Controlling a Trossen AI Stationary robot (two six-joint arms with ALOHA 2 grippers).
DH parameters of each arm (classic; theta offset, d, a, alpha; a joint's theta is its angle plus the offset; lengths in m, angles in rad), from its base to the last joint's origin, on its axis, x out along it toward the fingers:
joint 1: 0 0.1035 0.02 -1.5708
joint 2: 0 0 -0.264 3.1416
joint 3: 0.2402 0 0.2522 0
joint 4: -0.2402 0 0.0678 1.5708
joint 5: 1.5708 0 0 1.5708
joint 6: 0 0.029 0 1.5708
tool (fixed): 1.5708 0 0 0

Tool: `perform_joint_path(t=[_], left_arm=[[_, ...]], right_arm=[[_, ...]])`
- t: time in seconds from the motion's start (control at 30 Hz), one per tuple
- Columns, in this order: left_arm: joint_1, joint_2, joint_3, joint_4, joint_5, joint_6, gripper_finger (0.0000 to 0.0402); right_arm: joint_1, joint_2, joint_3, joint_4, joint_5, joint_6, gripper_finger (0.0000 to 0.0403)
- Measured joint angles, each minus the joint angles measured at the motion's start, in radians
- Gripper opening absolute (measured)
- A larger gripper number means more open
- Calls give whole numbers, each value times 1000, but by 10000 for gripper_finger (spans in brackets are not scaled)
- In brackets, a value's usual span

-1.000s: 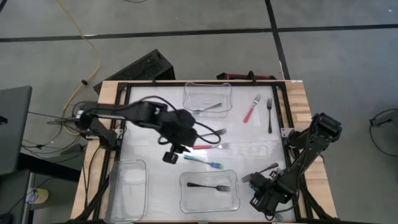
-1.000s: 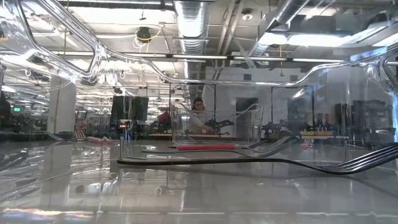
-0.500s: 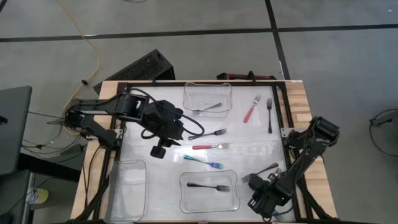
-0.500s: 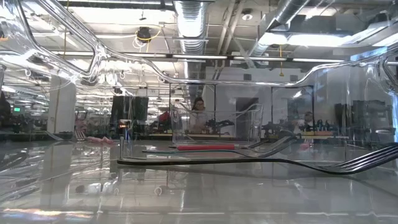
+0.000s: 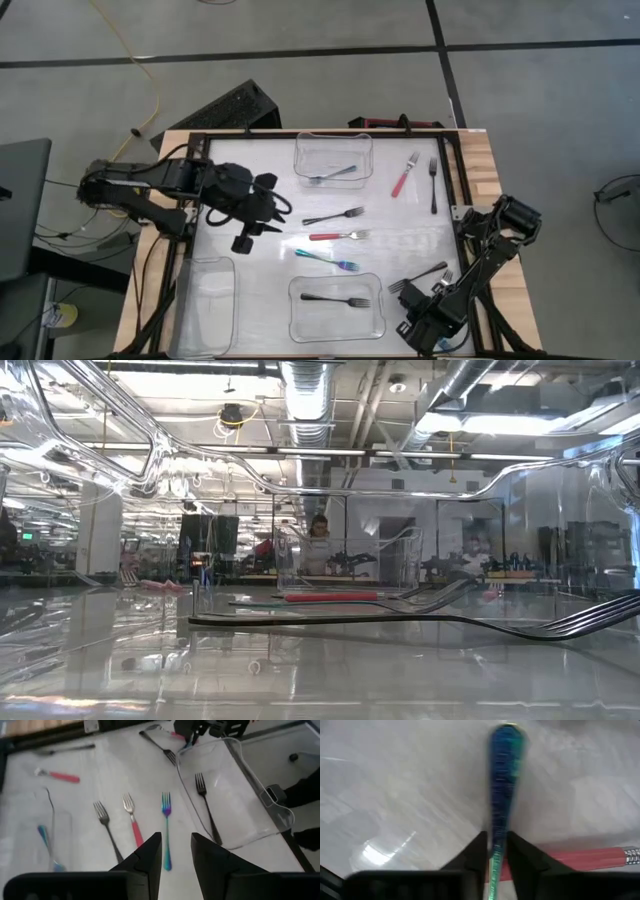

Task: Sort silverware by color (type)
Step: Put the blue fork into the top transparent bin

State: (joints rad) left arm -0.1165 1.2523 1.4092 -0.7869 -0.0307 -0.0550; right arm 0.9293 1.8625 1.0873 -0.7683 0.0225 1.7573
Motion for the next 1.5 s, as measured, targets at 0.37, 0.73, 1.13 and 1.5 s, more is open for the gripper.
perform_joint_path(t=[0.37, 0.73, 1.13, 1.5], left_arm=[[-8, -216, -367, 251, -1, -226, 91], [-67, -244, -674, 696, 21, -437, 91], [-108, -122, -745, 915, 8, -559, 91], [-108, 15, -745, 1085, -130, -738, 91]], right_arm=[[-43, -68, 4, -79, 80, -38, 37], [-108, -322, 7, -177, 275, -91, 37], [-350, -633, 8, -220, 530, -530, 37], [-890, -781, 8, 143, 319, -1480, 37]])
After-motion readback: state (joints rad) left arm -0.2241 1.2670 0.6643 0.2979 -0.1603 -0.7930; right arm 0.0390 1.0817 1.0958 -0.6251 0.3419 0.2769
